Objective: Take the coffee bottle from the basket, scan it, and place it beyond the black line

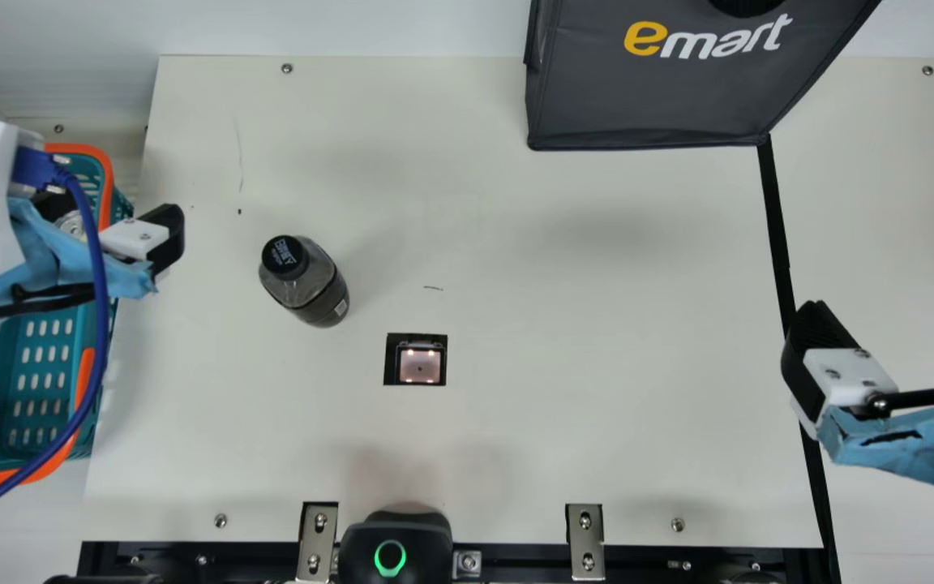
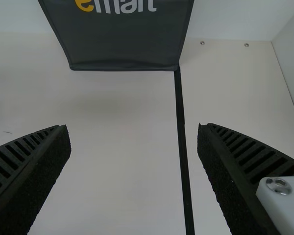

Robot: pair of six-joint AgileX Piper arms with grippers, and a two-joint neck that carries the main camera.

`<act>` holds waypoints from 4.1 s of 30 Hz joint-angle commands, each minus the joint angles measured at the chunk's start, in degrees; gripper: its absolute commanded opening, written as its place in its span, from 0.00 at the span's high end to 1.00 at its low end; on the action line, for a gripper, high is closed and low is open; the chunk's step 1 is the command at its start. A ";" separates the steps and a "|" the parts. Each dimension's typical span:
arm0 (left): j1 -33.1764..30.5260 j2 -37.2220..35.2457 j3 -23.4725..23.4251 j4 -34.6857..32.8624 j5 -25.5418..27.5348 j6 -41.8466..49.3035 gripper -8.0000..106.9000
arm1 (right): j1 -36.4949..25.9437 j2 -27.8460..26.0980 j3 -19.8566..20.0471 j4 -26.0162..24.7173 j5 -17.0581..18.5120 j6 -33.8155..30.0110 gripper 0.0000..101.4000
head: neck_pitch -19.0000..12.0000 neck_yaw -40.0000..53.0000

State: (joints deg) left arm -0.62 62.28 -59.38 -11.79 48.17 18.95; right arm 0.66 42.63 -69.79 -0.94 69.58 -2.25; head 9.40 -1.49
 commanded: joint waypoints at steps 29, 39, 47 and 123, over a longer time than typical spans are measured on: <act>-5.11 2.59 -1.05 -5.91 -0.84 6.47 0.15 | 0.00 0.00 0.00 0.00 -0.05 0.00 0.10 | -1.48 -0.09; -7.85 4.79 -1.62 -8.57 -0.92 9.72 0.15 | 0.00 0.00 0.00 0.00 -0.05 0.00 0.10 | -1.48 -0.09; -8.71 6.29 -2.08 -10.63 -0.16 12.21 0.15 | 0.00 0.00 0.00 0.00 -0.03 0.00 0.10 | -1.48 -0.09; -17.29 8.60 9.74 -8.30 -11.92 3.20 0.55 | 0.00 0.00 0.00 0.00 0.03 0.00 0.10 | -1.48 -0.09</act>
State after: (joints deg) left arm -17.80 70.99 -49.62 -19.95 36.19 22.33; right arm 0.66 42.63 -69.79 -0.94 69.60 -2.25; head 9.40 -1.67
